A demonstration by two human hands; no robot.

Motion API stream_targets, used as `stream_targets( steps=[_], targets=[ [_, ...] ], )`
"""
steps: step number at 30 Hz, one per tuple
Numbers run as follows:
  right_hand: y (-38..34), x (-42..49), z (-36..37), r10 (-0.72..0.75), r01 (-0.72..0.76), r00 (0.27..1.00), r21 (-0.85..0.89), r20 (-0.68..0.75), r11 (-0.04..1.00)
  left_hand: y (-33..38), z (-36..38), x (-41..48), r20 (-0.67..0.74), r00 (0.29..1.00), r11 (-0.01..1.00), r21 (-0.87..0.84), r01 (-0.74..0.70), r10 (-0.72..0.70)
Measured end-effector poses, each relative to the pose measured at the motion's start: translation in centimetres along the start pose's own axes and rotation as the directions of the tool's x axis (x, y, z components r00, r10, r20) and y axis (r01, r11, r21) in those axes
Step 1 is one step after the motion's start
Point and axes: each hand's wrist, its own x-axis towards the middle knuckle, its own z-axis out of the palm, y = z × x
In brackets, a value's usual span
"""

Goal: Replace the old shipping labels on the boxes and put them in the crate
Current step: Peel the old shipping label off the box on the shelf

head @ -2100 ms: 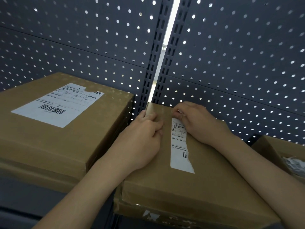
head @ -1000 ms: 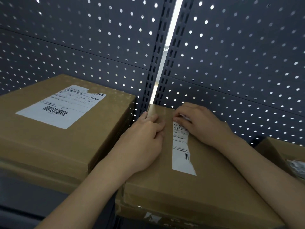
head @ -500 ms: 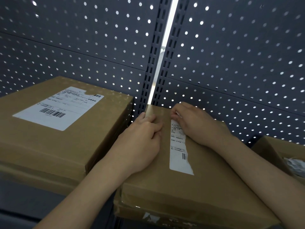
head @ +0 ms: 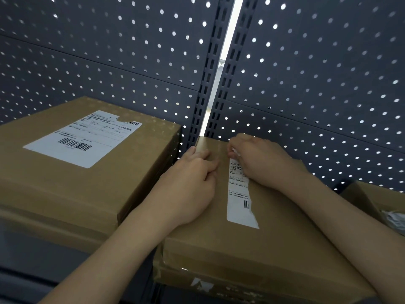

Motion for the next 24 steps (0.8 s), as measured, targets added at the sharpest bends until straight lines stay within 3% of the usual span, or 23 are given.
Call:
stream_targets(
  steps=[6,11,16,24],
  targets=[
    [0.3,-0.3,0.2,0.018,-0.019,1.0,0.027,0.02,0.999,0.3,-0.1,-0.2,0.0,1.0,1.0,-0.009,0.013,-0.013],
    [1.0,-0.7,0.6,0.023,-0.017,0.999,0.21,-0.025,0.978,0.2,-0.1,-0.2,0.007,1.0,1.0,-0.017,0.008,-0.008],
    [0.9,-0.7,0.2,0.001,0.014,0.999,0.285,-0.053,0.958,0.3,-0.1,-0.2,0.003,1.0,1.0,-0.016,0.007,-0.007],
    [0.7,-0.7,0.1,0.024,-0.023,1.0,0.202,-0.004,0.979,0.2,0.0,-0.1,0.006,1.0,1.0,-0.003,0.0,0.0]
  ],
)
